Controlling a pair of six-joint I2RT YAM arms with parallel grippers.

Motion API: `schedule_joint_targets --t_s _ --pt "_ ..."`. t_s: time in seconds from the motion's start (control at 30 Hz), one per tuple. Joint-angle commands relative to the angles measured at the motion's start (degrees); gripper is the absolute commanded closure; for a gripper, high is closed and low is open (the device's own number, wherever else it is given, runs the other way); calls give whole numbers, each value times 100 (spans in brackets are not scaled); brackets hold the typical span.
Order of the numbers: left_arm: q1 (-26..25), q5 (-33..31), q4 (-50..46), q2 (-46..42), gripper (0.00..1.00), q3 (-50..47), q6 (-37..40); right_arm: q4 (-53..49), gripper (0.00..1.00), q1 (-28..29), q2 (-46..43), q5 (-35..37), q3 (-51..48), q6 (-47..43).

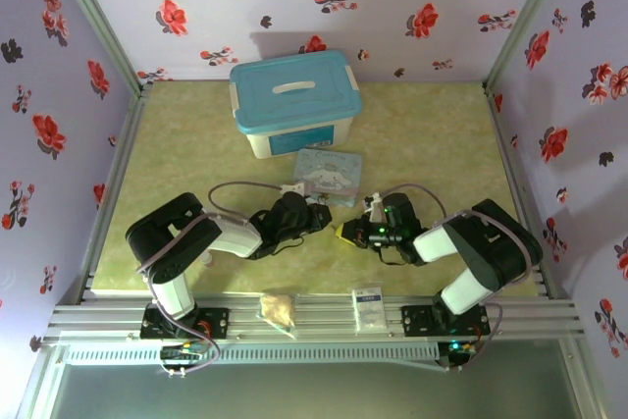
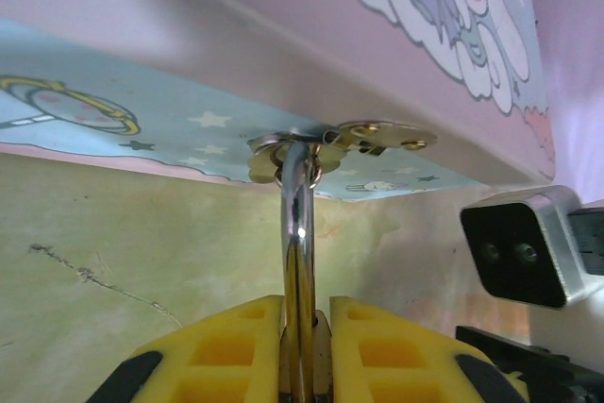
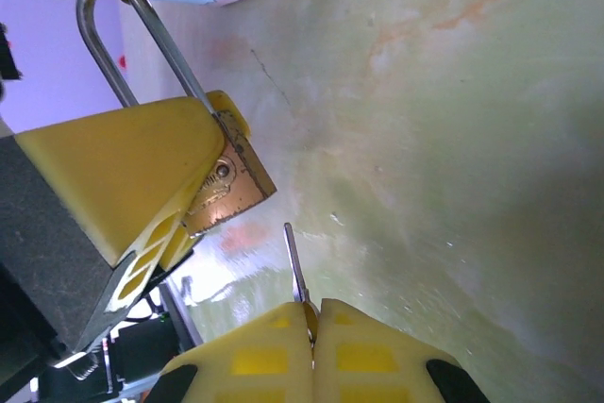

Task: Unlock a padlock with a key

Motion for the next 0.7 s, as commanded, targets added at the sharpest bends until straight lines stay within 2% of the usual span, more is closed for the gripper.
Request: schedule_joint_targets --t_s 0.0,0.3,0.67 --pt "-47 -23 866 16 91 -67 -217 698 100 2 142 -250 -69 213" --pt "-47 28 1183 73 91 -155 -349 1043 100 -16 247 -198 -75 325" --pt "-47 111 1564 243 92 -233 -564 2428 100 -111 770 -176 -309 902"
